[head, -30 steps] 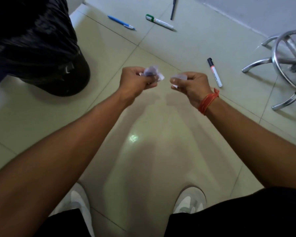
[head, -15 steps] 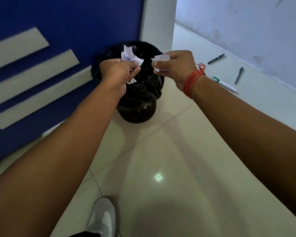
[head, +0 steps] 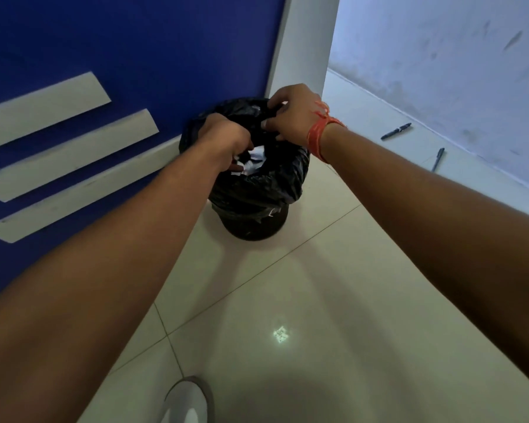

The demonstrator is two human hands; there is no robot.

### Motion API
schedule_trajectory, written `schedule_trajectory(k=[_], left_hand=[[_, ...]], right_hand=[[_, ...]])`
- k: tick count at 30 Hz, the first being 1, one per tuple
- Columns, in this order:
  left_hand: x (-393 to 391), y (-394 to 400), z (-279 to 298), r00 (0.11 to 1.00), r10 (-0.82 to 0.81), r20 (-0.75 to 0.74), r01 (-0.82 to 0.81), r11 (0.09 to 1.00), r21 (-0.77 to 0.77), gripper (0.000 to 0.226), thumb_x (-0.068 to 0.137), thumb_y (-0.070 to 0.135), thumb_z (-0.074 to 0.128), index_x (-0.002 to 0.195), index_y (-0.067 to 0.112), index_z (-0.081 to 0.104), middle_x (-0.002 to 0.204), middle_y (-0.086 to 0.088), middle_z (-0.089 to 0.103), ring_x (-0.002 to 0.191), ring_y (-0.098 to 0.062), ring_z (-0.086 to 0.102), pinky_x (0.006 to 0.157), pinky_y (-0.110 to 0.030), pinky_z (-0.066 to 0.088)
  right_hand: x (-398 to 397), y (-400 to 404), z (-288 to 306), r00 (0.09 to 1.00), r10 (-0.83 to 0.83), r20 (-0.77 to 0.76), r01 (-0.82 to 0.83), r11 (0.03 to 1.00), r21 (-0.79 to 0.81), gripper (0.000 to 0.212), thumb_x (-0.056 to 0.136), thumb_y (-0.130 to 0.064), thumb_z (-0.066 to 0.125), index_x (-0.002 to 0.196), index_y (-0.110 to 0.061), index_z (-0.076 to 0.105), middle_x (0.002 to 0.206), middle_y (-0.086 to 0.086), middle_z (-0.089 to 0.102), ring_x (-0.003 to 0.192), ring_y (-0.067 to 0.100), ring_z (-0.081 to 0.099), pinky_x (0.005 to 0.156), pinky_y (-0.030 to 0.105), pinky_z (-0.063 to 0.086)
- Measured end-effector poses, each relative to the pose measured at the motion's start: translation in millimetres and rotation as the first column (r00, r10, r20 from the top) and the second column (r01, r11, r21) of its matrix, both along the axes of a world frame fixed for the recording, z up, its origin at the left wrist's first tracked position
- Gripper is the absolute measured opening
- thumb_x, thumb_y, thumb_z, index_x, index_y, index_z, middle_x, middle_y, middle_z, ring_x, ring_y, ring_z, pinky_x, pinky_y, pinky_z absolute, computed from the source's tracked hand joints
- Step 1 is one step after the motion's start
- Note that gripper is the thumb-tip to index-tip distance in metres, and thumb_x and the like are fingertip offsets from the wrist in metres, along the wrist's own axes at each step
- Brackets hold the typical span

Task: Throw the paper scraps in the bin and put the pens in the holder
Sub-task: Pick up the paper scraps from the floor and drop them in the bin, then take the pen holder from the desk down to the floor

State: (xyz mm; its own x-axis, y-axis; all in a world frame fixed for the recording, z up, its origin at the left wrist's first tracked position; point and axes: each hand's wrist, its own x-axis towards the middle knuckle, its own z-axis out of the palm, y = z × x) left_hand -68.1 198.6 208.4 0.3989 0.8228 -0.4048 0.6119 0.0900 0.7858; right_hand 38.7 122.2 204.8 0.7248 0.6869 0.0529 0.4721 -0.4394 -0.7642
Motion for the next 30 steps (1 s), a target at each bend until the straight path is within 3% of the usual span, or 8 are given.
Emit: schedule_trajectory(k=[2, 5, 8, 12, 18, 25, 27, 30], left_hand=[[8.8, 4.1, 1.4, 1.000, 0.008, -0.007, -0.007, 0.990, 0.143, 0.029, 0.083, 0.008, 0.077, 0.107, 0.002, 0.062, 0.105, -0.014, 0.066, 0.080, -0.026, 0.066, 0.063, -0.041, 0.065], [30.9, 1.9, 9.2, 0.980, -0.077, 0.181, 0.032, 0.970, 0.242, 0.021, 0.083, 0.020, 0.077, 0.100, 0.011, 0.069, 0.093, -0.004, 0.070, 0.080, -0.018, 0.071, 0.063, -0.037, 0.065], [44.3, -12.9, 26.7, 0.898, -0.180, 0.402, 0.102, 0.973, 0.207, 0.026, 0.086, 0.024, 0.075, 0.109, 0.013, 0.069, 0.092, 0.001, 0.069, 0.087, -0.015, 0.071, 0.072, -0.036, 0.065], [48.2, -20.6, 73.2, 0.862, -0.112, 0.494, 0.039, 0.987, 0.156, 0.033, 0.086, 0.013, 0.072, 0.119, 0.011, 0.067, 0.096, -0.003, 0.072, 0.084, -0.013, 0.069, 0.088, -0.041, 0.061], [44.4, -18.0, 235.0, 0.806, -0.087, 0.585, 0.000, 0.989, 0.147, 0.028, 0.088, 0.008, 0.069, 0.116, 0.011, 0.069, 0.102, -0.007, 0.075, 0.096, -0.018, 0.073, 0.088, -0.040, 0.060], [28.7, 3.5, 467.3, 0.721, -0.149, 0.676, -0.005, 0.975, 0.221, 0.026, 0.088, 0.018, 0.070, 0.114, 0.018, 0.069, 0.090, 0.001, 0.072, 0.078, -0.010, 0.072, 0.080, -0.042, 0.063], [20.9, 20.8, 514.5, 0.719, -0.134, 0.682, -0.041, 0.971, 0.234, 0.028, 0.087, 0.020, 0.071, 0.115, 0.021, 0.067, 0.094, -0.003, 0.073, 0.083, -0.017, 0.074, 0.080, -0.047, 0.062], [2.6, 61.7, 575.8, 0.755, -0.098, 0.648, -0.072, 0.970, 0.231, 0.031, 0.088, 0.023, 0.072, 0.117, 0.023, 0.065, 0.093, 0.002, 0.072, 0.083, -0.012, 0.073, 0.080, -0.043, 0.062]], right_hand=[[7.7, -7.4, 2.2, 0.998, -0.041, -0.053, 0.047, 0.992, 0.114, 0.025, 0.074, -0.017, 0.079, 0.098, -0.016, 0.072, 0.097, 0.006, 0.074, 0.080, 0.023, 0.073, 0.077, 0.035, 0.062], [23.9, -19.6, 8.7, 0.974, -0.024, -0.225, 0.085, 0.960, 0.267, 0.025, 0.073, -0.019, 0.080, 0.094, -0.015, 0.068, 0.082, 0.006, 0.073, 0.071, 0.020, 0.073, 0.065, 0.036, 0.064], [37.2, -30.6, 23.5, 0.947, -0.033, -0.319, 0.152, 0.922, 0.357, 0.035, 0.071, -0.025, 0.081, 0.101, -0.013, 0.067, 0.082, 0.006, 0.072, 0.075, 0.019, 0.073, 0.063, 0.036, 0.063], [39.0, -45.0, 78.7, 0.893, -0.106, -0.437, 0.289, 0.879, 0.379, 0.043, 0.074, -0.029, 0.079, 0.110, -0.011, 0.063, 0.096, 0.011, 0.071, 0.080, 0.021, 0.071, 0.064, 0.037, 0.062], [44.7, -48.7, 242.4, 0.878, -0.097, -0.469, 0.338, 0.819, 0.464, 0.043, 0.076, -0.026, 0.073, 0.112, -0.007, 0.061, 0.098, 0.012, 0.067, 0.081, 0.023, 0.069, 0.065, 0.038, 0.060], [34.6, -27.0, 464.2, 0.936, -0.022, -0.351, 0.217, 0.822, 0.527, 0.045, 0.074, -0.029, 0.072, 0.113, -0.010, 0.061, 0.097, 0.011, 0.068, 0.088, 0.023, 0.069, 0.068, 0.040, 0.060], [28.1, -14.5, 509.8, 0.945, -0.003, -0.327, 0.181, 0.838, 0.515, 0.046, 0.075, -0.029, 0.072, 0.115, -0.011, 0.060, 0.101, 0.012, 0.069, 0.089, 0.021, 0.070, 0.068, 0.037, 0.060], [13.8, 21.9, 572.1, 0.955, 0.031, -0.296, 0.124, 0.862, 0.491, 0.050, 0.076, -0.031, 0.074, 0.119, -0.011, 0.059, 0.101, 0.009, 0.069, 0.093, 0.024, 0.071, 0.069, 0.035, 0.060]])
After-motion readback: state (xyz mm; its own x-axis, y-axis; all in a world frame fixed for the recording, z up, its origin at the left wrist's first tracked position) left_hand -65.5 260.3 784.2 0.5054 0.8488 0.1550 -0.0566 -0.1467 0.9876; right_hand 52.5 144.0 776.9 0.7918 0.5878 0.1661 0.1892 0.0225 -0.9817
